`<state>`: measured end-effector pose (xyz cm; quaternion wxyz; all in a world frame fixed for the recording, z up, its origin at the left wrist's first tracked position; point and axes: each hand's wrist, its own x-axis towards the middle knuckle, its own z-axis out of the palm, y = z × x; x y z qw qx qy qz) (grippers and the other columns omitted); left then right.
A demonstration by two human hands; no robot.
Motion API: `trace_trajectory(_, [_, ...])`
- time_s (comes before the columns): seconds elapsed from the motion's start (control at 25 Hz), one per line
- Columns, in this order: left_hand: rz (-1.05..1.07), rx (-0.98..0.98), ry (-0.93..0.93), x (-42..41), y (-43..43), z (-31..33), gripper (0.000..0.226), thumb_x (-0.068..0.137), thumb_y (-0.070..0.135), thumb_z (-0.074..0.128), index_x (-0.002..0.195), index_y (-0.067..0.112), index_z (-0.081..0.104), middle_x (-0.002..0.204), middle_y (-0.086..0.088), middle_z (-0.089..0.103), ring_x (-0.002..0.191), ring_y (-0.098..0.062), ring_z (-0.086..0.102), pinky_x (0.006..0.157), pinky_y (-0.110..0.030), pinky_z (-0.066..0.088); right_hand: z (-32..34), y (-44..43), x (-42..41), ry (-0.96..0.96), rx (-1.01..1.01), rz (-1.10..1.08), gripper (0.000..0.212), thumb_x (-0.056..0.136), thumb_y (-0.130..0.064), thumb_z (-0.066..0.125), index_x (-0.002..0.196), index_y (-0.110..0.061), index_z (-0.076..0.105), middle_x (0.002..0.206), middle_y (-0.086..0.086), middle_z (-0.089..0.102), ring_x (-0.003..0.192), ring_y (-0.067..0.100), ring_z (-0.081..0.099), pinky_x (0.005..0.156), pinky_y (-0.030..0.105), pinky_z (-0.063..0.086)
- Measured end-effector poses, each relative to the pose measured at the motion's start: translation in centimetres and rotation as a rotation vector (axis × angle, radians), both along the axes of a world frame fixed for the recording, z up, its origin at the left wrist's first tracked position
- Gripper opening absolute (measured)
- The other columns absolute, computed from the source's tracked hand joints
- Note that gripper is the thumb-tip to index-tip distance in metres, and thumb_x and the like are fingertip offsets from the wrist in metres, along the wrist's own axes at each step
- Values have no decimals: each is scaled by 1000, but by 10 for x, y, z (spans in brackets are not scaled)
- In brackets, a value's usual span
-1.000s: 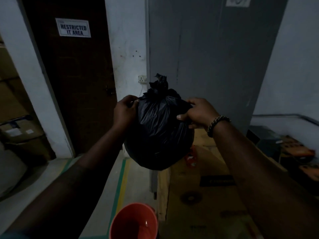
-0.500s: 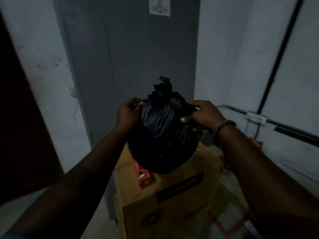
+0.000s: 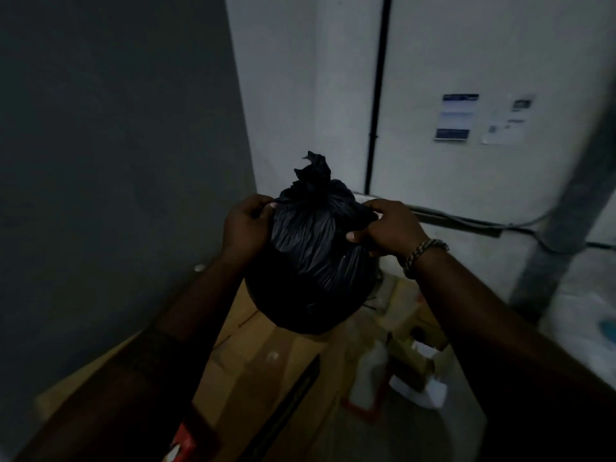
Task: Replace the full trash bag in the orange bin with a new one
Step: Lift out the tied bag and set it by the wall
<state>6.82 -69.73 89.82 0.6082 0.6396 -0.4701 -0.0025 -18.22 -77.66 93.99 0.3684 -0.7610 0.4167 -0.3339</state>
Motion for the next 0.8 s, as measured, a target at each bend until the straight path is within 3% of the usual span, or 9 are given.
trace_trajectory(0.12, [-96,2,8,-17,-49,-13,15,95,23,62,95,16,75,92,4,75,90,-14,71,88,-39,58,-11,-35,-20,7,19,-79,53,68,-15,91,116,-21,70,96,1,71,69,17,71,53,33,60])
trace_trajectory(0.28, [-191,43,36,-43,-119,-27,14,95,25,62,86,31,72,89,10,74,90,-13,70,90,-38,57,-25,-92,-51,26,15,-159,57,66,-16,91,119,-23,70,99,2,73,68,19,73,57,36,62])
trace_trajectory(0.4, [-221,44,21,-65,-180,-37,13,94,25,62,89,24,74,88,9,74,88,-11,70,89,-37,57,-37,-146,-76,60,-5,-200,52,62,-23,92,109,-30,71,102,1,74,67,19,74,61,43,64])
trace_trajectory(0.48, [-222,65,56,-80,-218,-43,12,94,26,62,89,24,74,89,8,75,88,-12,71,89,-35,57,-43,-177,-91,72,1,-211,58,62,-26,93,115,-29,70,103,-1,74,65,19,74,61,42,64])
trace_trajectory(0.56, [-233,75,70,-100,-261,-46,12,94,25,63,89,23,74,89,7,75,88,-13,70,88,-33,56,-46,-213,-112,77,14,-228,52,63,-26,93,109,-30,69,98,-3,73,63,19,74,60,41,63])
trace_trajectory(0.68, [-249,63,62,-133,-319,-48,12,96,17,62,91,16,73,89,5,73,86,-11,67,84,-24,52,-48,-267,-141,83,32,-248,47,65,-24,92,102,-32,66,91,-4,71,62,18,74,61,41,63])
trace_trajectory(0.8, [-265,64,74,-160,-366,-55,13,97,16,62,96,10,74,91,3,73,87,-11,66,76,-12,48,-52,-313,-166,108,24,-252,50,67,-23,92,109,-32,68,91,-4,72,56,20,72,57,36,62])
